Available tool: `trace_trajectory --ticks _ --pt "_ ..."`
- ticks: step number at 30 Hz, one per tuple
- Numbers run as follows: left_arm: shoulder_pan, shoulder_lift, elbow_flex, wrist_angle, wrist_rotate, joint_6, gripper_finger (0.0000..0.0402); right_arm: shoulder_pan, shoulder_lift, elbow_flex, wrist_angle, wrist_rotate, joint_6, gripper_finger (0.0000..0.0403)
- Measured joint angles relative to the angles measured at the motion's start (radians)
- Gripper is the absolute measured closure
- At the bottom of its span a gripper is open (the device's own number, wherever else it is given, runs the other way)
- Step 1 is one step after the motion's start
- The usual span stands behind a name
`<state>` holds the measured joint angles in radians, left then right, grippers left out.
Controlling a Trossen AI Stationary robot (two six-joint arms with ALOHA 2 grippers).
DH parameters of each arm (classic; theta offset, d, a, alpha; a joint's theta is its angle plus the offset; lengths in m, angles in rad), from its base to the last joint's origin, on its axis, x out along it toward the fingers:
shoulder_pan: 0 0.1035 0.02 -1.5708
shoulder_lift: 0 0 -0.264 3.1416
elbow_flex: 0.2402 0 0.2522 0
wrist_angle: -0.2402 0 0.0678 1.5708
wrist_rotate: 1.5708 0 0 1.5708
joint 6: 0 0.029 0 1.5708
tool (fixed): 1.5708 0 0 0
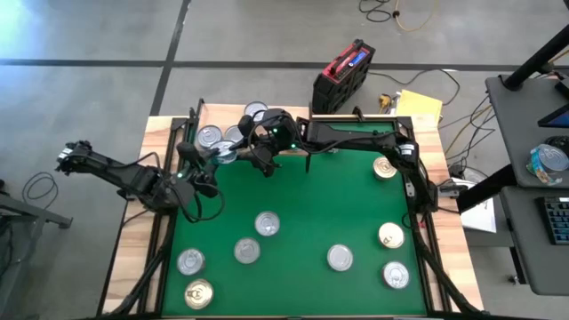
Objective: Stack canned seafood by type on shelf
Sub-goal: Stack the center light blue tuna can on top of the light blue tuna can on the shelf
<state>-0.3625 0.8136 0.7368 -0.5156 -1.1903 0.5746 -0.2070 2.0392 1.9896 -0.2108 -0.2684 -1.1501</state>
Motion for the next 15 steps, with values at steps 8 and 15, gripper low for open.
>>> trace_trajectory --ticks 8,15 --pt "0.000 -0.001 0.001 0.003 -0.088 -0.019 0.0277 -0.014 -0.001 0.000 0.014 0.068 0.036 0.0198" --pt "0.021 -0.005 0.001 -0.022 -0.186 -0.044 0.0277 -0.022 -0.002 0.000 -0.013 0.186 0.060 0.0151"
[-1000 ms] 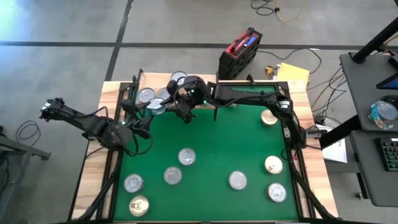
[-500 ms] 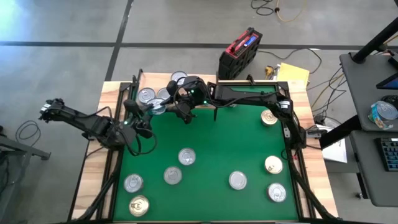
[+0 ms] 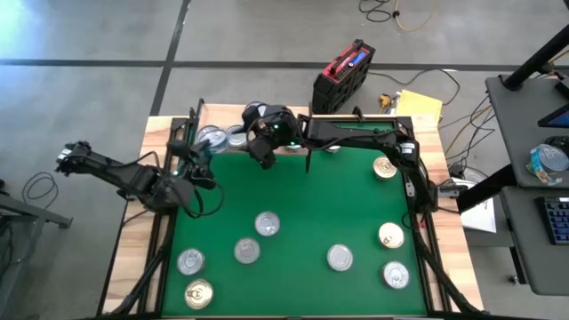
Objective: Stack canned seafood by type on shelf
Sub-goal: Stack the center light blue tuna can on top of the light blue tuna can on the shelf
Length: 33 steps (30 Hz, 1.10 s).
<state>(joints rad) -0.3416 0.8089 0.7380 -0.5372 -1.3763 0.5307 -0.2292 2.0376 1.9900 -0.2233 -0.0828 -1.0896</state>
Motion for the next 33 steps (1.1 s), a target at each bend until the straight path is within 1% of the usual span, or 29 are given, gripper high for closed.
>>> trace_trajectory --ticks 2,4,8,12,14,17,20,24,33 --pt "0.021 0.000 0.000 -0.022 -0.009 -0.025 0.0277 -0.007 -0.003 0.000 -0.032 0.029 0.010 0.0144" --pt "0.046 0.001 0.000 -0.045 0.004 -0.053 0.0277 -0.018 -0.009 0.000 -0.063 0.040 0.029 0.0138" --pt "0.124 0.016 0.000 -0.071 0.070 -0.079 0.0277 -0.051 -0.038 0.000 -0.137 0.041 0.087 0.0134" --pt "0.205 0.058 0.003 -0.073 0.116 -0.046 0.0277 -0.081 -0.075 0.000 -0.193 0.006 0.153 0.0140" --pt "0.230 0.080 0.016 -0.106 0.163 -0.036 0.0277 -0.091 -0.093 0.000 -0.214 -0.007 0.183 0.0144" --pt "0.238 0.101 0.040 -0.241 0.212 -0.072 0.0277 -0.093 -0.109 0.000 -0.256 -0.025 0.207 0.0150" --pt "0.238 0.102 0.049 -0.342 0.214 -0.150 0.0277 -0.092 -0.114 0.000 -0.292 -0.030 0.207 0.0155" --pt "0.238 0.084 0.049 -0.362 0.212 -0.199 0.0277 -0.092 -0.113 0.000 -0.302 -0.030 0.203 0.0160" --pt "0.241 0.089 0.047 -0.407 0.208 -0.204 0.0277 -0.092 -0.112 -0.005 -0.302 -0.030 0.201 0.0153"
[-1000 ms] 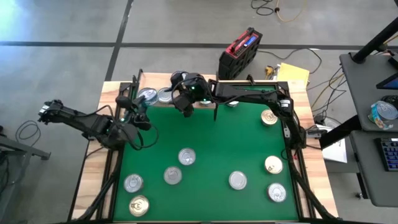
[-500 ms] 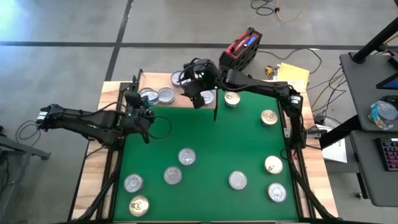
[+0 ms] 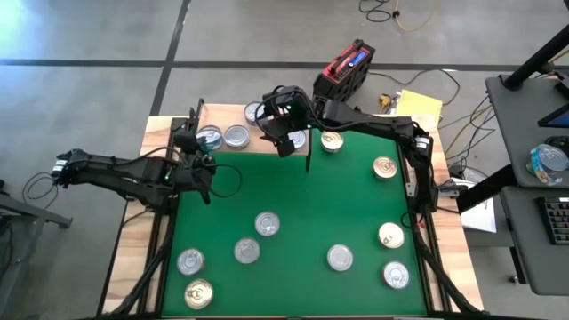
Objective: Stack canned seafood by type on shelf
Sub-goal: Stack the center light blue tuna can on top of the light blue tuna can on the shelf
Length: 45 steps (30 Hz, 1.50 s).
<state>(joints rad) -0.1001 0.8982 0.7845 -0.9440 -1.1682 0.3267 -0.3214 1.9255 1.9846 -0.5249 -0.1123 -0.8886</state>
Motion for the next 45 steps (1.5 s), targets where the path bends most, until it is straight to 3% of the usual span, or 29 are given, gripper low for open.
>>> trace_trajectory --ticks 20,27,39,45 --pt "0.074 0.015 -0.002 -0.003 -0.018 -0.006 0.0276 0.000 0.001 0.000 0.002 0.000 0.000 0.0167" --pt "0.074 0.015 -0.002 -0.002 -0.018 -0.011 0.0229 0.000 0.001 0.000 0.001 0.000 0.001 0.0158" --pt "0.074 0.015 -0.002 0.018 -0.015 -0.004 0.0228 0.000 0.002 0.000 0.001 0.000 0.017 0.0164" --pt "0.074 0.015 -0.002 0.028 0.001 -0.007 0.0221 -0.012 0.002 0.000 0.001 -0.079 0.069 0.0165"
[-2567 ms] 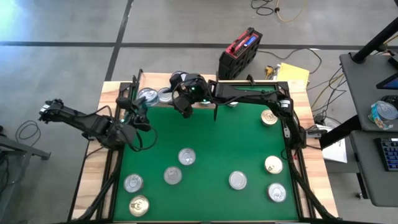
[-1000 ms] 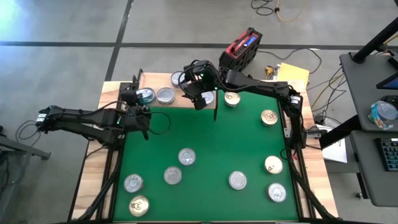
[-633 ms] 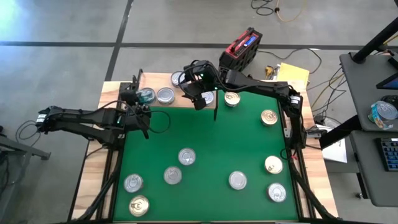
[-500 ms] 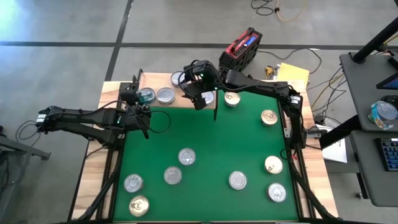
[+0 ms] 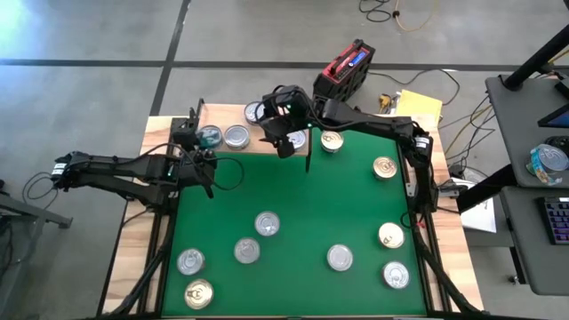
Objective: Stack canned seafood by type on shelf
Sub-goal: Stack the center light blue tuna can on top of the light blue tuna can on the shelf
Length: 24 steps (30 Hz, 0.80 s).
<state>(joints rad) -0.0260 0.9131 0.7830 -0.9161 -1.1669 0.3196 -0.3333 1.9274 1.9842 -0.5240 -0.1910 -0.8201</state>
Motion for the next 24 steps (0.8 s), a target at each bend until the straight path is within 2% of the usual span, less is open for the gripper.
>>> trace_trajectory --ticks 10,18,24 --pt "0.000 0.001 0.002 -0.001 0.007 -0.005 0.0191 -0.008 0.000 0.000 -0.005 0.000 0.023 0.0144" --pt "0.000 0.002 0.054 -0.002 0.010 -0.040 0.0164 -0.008 -0.002 0.000 -0.017 0.000 0.024 0.0143" --pt "0.000 0.008 0.066 -0.036 0.106 -0.044 0.0160 -0.008 -0.003 0.000 -0.025 0.000 0.025 0.0156"
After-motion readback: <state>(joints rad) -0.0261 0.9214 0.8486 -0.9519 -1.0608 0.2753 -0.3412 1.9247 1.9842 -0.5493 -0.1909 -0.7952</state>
